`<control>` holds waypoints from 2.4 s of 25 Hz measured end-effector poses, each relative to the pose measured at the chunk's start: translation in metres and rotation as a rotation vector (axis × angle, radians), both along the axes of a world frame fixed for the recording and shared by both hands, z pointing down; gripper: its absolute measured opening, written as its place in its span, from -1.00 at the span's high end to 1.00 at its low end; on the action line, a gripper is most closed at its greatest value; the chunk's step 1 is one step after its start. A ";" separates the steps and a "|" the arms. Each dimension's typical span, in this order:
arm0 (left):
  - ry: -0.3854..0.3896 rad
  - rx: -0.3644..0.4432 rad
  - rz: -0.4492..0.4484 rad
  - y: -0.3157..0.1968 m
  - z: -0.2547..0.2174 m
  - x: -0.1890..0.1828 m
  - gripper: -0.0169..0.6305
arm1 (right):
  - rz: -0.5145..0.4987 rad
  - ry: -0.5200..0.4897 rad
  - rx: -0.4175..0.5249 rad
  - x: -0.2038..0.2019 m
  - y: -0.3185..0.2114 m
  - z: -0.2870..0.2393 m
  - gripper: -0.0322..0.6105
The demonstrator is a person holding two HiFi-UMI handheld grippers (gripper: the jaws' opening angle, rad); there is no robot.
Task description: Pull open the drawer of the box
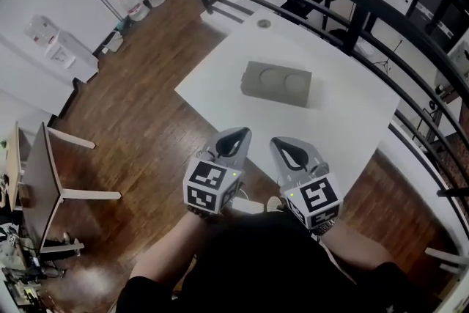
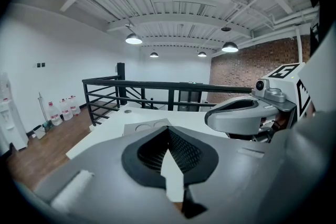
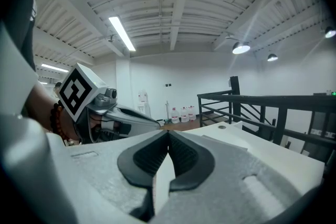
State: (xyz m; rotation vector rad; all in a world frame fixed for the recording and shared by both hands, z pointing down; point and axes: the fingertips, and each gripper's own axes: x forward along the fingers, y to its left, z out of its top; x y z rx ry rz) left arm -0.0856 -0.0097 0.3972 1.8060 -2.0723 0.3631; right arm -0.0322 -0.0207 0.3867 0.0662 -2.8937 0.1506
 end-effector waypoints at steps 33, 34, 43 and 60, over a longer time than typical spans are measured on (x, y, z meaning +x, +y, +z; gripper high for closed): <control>0.287 0.017 0.435 -0.029 0.051 -0.193 0.88 | 0.509 0.143 0.087 -0.185 -0.003 0.015 0.92; 0.297 0.011 0.454 -0.029 0.052 -0.196 0.84 | 0.532 0.145 0.092 -0.188 -0.001 0.012 0.92; 0.399 -0.049 0.515 -0.036 0.067 -0.200 0.79 | 0.640 0.162 0.099 -0.190 0.003 0.004 0.92; 0.735 -0.308 0.299 -0.116 0.183 -0.219 0.67 | 0.531 0.197 0.005 -0.211 -0.074 0.045 0.92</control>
